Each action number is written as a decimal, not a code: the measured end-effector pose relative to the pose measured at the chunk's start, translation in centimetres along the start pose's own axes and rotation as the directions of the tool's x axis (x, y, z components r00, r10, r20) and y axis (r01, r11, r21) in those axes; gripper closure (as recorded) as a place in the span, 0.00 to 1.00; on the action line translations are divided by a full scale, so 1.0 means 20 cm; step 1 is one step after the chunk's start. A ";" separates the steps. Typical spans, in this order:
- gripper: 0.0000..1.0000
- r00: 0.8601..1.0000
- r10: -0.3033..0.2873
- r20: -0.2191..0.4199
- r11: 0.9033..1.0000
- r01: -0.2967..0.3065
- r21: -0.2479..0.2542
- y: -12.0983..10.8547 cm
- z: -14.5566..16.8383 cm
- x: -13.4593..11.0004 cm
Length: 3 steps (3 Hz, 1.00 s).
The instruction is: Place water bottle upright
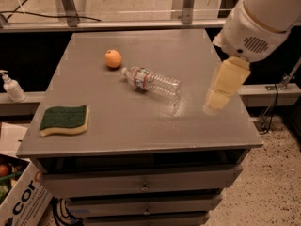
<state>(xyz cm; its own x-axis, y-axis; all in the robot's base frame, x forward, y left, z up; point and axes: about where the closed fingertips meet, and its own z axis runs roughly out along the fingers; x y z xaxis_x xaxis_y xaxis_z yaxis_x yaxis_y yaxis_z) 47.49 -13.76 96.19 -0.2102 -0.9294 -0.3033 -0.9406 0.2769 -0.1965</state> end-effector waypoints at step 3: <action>0.00 0.969 0.185 0.164 0.981 -0.173 -0.082 -0.25 0.28 -0.50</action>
Offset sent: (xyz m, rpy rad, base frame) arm 0.0911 0.0979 -0.0163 0.2438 0.0670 -0.1292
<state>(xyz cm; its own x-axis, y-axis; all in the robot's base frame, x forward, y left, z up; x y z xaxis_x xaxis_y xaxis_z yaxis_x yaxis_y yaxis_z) 55.81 -4.46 95.09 -0.3337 -0.8097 -0.4828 -0.9087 0.4126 -0.0638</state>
